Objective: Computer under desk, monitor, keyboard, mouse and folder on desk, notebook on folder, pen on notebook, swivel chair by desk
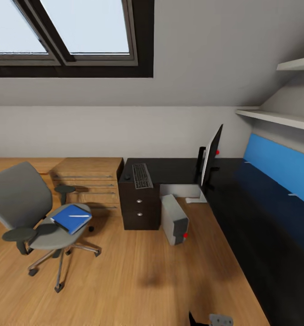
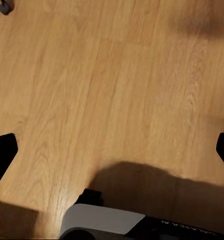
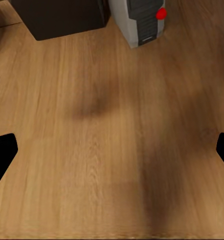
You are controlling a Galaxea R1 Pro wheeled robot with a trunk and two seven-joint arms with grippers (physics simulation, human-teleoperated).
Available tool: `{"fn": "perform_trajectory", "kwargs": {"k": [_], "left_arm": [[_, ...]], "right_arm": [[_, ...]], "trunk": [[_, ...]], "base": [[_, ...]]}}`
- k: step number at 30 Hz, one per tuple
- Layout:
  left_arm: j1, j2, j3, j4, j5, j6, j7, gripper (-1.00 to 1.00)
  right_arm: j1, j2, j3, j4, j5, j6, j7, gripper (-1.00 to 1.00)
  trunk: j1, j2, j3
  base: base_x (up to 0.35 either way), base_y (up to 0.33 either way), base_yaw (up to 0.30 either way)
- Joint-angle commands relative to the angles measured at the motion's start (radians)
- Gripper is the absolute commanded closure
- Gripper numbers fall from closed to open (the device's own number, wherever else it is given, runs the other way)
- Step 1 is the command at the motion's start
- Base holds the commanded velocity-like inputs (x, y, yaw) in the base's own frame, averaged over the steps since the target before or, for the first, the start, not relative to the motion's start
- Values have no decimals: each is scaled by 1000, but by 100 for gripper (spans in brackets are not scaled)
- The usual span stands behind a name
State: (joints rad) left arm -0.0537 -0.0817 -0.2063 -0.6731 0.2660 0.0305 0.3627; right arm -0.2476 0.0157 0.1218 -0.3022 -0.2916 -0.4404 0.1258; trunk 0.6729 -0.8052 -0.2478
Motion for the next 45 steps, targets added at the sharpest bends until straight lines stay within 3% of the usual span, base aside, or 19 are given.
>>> {"fn": "perform_trajectory", "kwargs": {"k": [1,18,45], "left_arm": [[0,1,-5,-2,7,3,8,-100],[0,0,-7,-2,5,3,9,-100],[0,-1,-13,-2,4,5,9,-100]], "right_arm": [[-1,0,4,3,-11,-4,5,-100],[-1,-2,3,9,-11,-4,3,-100],[-1,-2,2,9,-11,-5,3,-100]], "trunk": [[-4,6,2],[-70,125,55],[-173,314,140]], "base": [[-341,0,0],[-339,-43,0],[-283,-238,-37]]}}
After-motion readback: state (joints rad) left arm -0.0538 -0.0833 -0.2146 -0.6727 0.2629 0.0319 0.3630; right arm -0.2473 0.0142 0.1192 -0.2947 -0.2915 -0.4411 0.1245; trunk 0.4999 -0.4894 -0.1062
